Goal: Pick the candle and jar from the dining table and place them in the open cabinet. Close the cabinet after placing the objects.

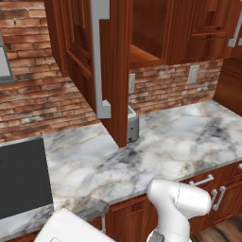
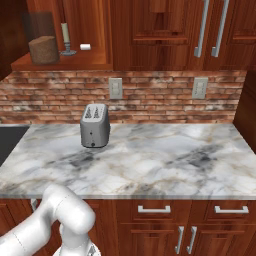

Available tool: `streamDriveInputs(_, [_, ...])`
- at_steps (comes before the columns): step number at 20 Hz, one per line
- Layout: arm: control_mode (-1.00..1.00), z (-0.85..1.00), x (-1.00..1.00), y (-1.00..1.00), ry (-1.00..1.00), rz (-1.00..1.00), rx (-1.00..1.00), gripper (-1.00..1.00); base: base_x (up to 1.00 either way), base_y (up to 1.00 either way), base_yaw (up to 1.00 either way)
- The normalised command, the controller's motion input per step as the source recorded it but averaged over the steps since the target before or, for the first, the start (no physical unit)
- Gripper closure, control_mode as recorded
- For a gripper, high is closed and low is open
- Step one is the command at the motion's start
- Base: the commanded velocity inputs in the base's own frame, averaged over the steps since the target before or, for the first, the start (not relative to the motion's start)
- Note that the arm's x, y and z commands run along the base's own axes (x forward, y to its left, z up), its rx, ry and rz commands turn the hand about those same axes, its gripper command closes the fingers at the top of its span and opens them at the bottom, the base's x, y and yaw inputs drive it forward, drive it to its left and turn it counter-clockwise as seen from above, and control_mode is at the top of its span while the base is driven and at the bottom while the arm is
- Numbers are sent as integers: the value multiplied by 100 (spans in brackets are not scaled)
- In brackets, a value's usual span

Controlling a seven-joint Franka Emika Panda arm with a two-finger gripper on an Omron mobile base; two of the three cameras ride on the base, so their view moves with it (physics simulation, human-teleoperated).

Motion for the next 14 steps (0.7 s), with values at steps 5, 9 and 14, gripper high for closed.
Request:
streamDriveInputs(5, [-100,-5,48,2,0,-22,-5,-100,0,0,0])
streamDriveInputs(9, [-100,0,79,3,1,-23,-5,-100,0,0,0])
streamDriveInputs(14, [-100,0,85,9,0,-15,-3,-100,0,0,0])
